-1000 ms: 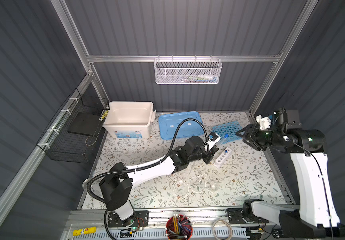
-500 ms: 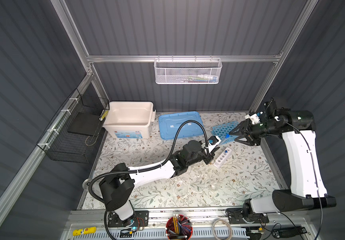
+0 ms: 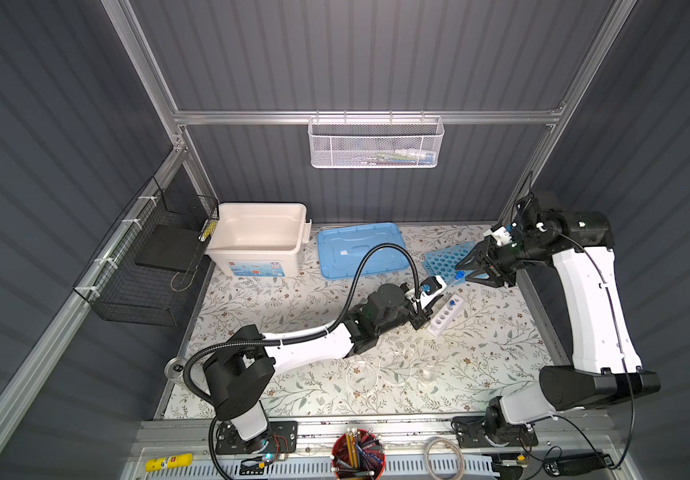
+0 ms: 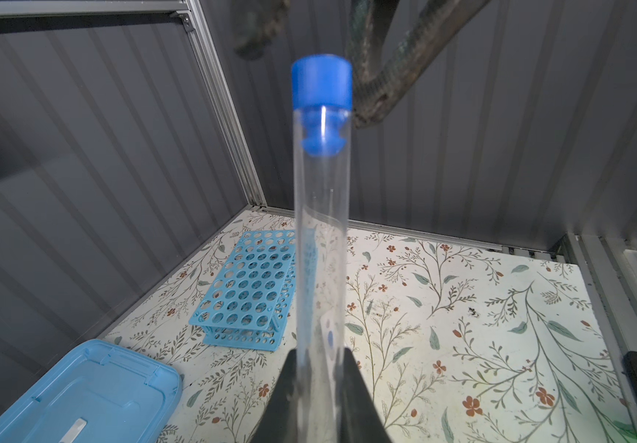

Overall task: Organize the chemistry lab equipment
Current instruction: 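Open the right gripper and move it to the long tube's upper part, then close the right gripper on the blue-capped top of the long tube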

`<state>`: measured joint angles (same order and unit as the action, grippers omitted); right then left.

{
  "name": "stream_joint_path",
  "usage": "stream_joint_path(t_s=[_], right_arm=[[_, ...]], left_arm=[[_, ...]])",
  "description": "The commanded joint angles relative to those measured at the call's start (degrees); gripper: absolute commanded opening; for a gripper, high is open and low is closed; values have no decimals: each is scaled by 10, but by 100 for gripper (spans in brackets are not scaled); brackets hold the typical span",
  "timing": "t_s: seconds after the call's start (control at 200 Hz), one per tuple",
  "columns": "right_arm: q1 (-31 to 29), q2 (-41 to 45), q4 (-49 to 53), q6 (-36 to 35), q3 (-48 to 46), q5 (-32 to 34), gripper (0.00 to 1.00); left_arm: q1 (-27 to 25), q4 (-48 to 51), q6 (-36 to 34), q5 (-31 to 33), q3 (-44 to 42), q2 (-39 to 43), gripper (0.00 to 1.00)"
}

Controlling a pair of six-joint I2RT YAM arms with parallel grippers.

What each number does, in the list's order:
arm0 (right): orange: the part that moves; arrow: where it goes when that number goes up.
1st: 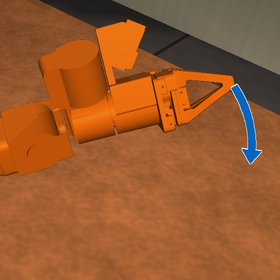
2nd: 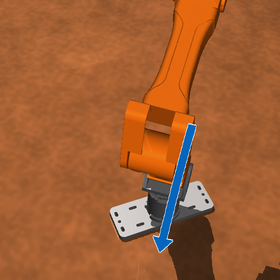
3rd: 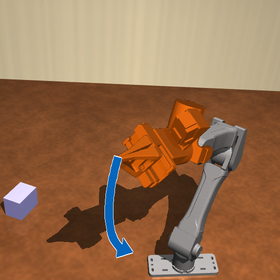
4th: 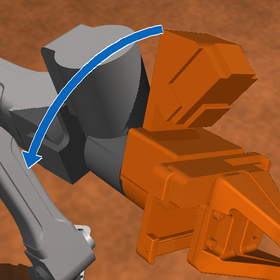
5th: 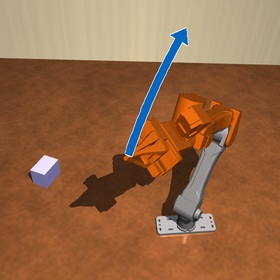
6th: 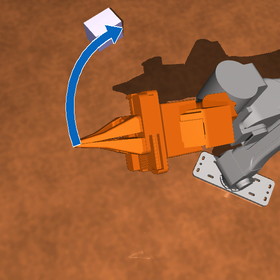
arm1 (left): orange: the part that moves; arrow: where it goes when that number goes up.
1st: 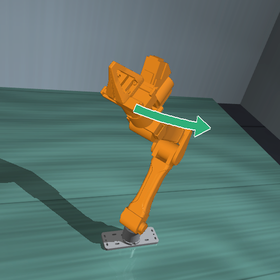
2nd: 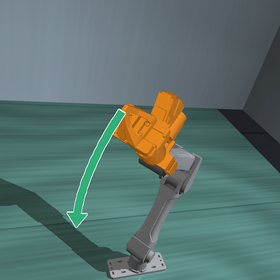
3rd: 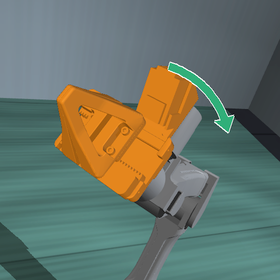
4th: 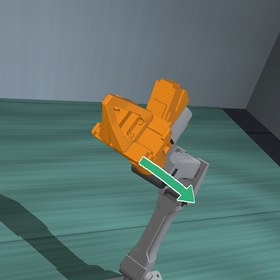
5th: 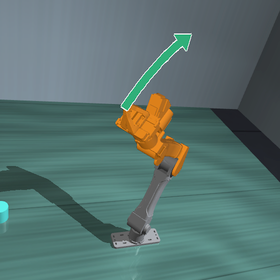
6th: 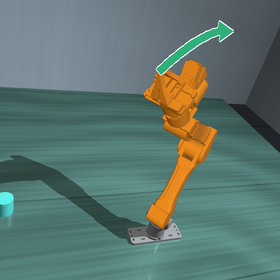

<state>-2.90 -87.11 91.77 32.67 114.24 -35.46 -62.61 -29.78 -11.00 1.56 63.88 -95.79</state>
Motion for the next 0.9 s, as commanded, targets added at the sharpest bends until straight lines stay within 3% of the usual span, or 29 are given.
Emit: stream_joint_path(t_s=[0.0, 0.155, 0.896], right_arm=[[-4, 1, 59, -13, -7, 10, 42], [-5, 12, 59, -19, -41, 10, 40], [-21, 36, 46, -31, -115, 53, 35]], left_arm=[[-3, -26, -18, 5, -6, -13, 9], [-8, -81, -44, 5, -32, -18, 10], [-8, -53, -46, 4, 0, -45, 10]])
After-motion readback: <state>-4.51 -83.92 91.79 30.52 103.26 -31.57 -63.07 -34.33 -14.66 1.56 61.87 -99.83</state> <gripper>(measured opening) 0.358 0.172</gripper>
